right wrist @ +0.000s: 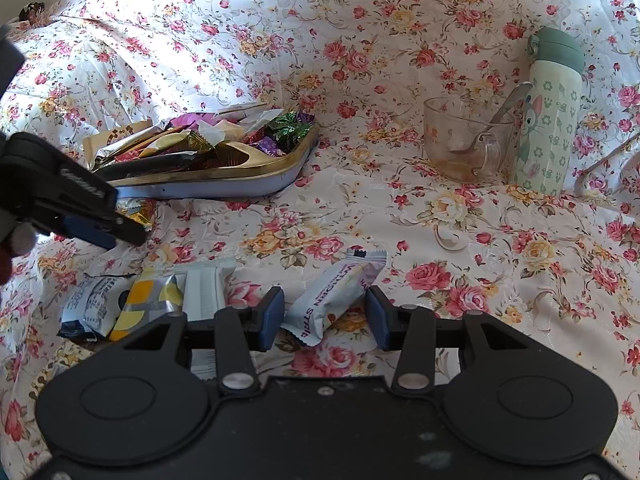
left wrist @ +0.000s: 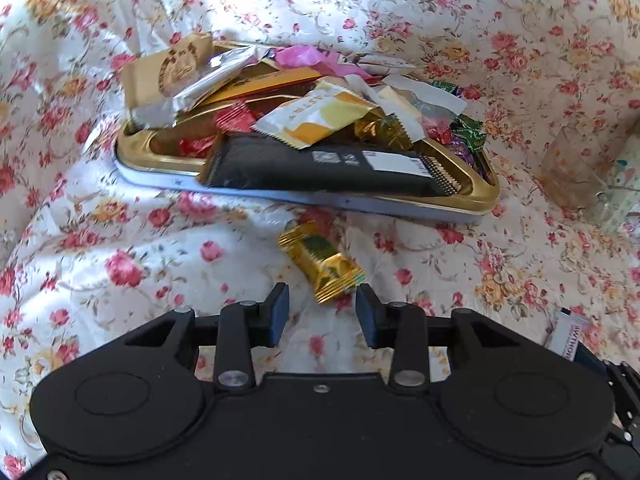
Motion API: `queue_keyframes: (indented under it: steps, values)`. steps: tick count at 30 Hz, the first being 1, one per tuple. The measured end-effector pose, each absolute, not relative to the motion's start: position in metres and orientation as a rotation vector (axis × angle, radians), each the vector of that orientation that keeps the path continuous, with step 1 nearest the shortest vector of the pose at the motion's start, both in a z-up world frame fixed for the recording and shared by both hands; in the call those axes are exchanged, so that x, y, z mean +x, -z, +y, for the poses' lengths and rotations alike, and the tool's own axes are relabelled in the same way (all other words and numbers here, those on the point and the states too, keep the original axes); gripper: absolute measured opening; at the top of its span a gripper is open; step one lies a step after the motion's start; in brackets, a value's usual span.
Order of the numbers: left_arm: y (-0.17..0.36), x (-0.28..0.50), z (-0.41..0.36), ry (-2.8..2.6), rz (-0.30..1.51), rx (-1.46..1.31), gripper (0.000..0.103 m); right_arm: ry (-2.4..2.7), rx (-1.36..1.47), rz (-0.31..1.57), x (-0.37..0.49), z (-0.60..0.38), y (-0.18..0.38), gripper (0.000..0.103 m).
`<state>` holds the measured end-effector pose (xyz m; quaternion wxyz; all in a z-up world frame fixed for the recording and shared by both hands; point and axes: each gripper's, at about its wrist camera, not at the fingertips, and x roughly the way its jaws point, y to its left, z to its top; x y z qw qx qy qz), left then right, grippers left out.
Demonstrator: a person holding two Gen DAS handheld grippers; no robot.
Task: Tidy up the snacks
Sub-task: 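Grasp the gold candy with the left tool while the right tool grasps the white hawthorn strip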
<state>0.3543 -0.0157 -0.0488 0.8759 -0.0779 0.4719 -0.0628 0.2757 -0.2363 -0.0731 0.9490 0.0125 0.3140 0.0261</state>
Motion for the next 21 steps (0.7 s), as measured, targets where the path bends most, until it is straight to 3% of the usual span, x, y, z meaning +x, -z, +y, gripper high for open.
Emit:
queue_keyframes:
  steps: [21]
  values:
    - [0.048,0.384,-0.022,0.053,1.013,-0.229,0.051,0.045,0.133,0.787,0.294,-0.23,0.055,0.046]
